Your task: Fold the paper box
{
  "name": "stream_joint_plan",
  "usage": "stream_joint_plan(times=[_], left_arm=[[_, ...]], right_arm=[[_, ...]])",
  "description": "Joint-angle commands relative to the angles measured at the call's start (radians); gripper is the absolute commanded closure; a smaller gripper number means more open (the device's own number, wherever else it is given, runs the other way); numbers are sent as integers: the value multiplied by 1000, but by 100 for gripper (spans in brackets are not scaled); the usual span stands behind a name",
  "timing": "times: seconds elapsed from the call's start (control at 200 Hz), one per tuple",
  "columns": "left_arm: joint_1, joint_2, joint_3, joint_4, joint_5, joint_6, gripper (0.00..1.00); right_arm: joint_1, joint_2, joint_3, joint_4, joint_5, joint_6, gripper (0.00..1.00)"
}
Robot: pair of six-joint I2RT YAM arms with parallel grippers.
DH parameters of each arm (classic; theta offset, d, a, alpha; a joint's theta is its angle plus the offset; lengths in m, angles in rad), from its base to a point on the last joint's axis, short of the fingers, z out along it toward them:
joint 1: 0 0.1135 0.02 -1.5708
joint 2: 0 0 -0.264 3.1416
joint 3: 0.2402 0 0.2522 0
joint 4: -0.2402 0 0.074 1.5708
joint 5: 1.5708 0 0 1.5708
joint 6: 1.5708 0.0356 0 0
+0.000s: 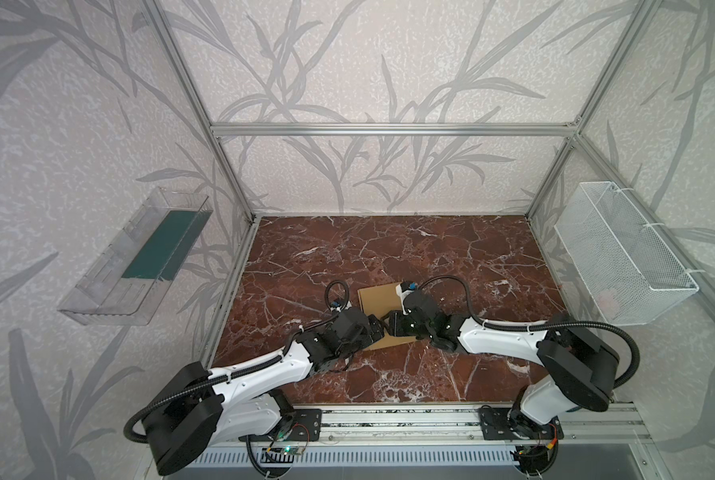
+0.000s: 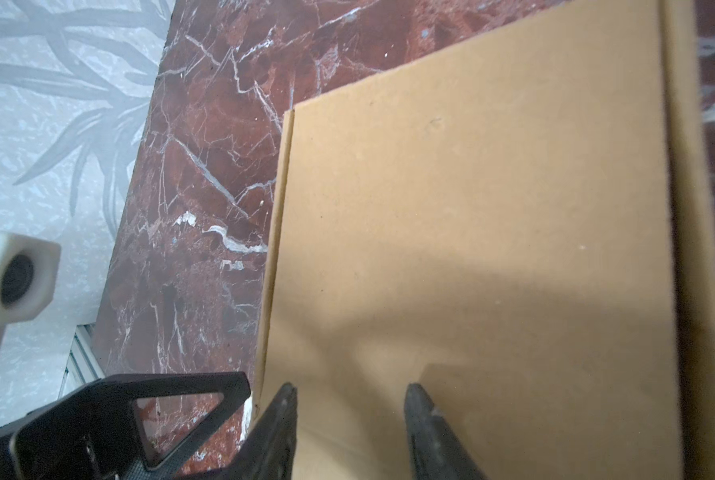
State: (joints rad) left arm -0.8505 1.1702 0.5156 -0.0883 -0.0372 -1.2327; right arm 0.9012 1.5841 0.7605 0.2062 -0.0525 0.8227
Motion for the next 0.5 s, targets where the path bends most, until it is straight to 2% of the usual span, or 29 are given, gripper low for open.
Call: stream_joint_plan(times=[0.0, 0.495], left_arm=[[-20, 17, 8, 58, -10, -28, 1], [-59, 69, 6, 131, -20, -74, 1]], right_arm=[[2, 3, -14, 12, -9, 10, 56], [-1, 13, -35, 43, -23, 33, 56]])
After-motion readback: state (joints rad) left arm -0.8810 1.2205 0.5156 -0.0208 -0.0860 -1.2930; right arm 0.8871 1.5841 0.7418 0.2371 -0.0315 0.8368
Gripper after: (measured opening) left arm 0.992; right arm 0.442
